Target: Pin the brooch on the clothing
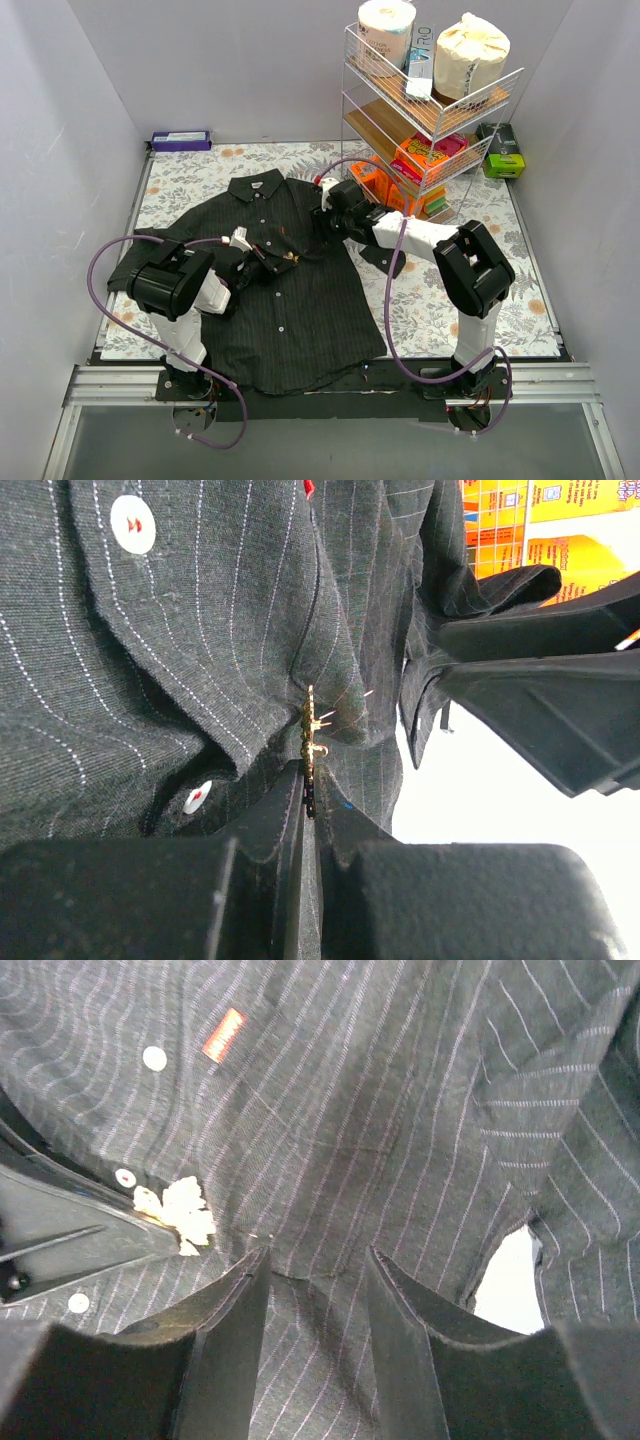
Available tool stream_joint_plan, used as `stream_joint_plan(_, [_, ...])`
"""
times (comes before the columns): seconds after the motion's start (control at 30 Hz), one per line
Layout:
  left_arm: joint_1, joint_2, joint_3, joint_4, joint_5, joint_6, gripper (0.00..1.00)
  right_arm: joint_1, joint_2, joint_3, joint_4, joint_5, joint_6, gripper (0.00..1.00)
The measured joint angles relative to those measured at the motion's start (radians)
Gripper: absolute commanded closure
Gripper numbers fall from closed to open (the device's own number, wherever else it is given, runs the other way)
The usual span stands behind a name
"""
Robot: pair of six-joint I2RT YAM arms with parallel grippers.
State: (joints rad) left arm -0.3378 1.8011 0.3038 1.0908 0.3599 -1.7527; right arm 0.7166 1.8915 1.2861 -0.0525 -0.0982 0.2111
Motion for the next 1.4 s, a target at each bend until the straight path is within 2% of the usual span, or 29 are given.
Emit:
stream_joint_plan(0.67, [0.0, 0.004, -0.001, 0.018, 0.008, 0.002, 1.0, 0.008, 0.098, -0.025, 0.034, -0.076, 0.03, 0.54])
stream_joint_plan(1.4, [0.0, 0.022, -0.001, 0.026, 0.011, 0.006, 1.0, 0.013, 0.106, -0.055, 0.133, -0.123, 0.055, 0.55])
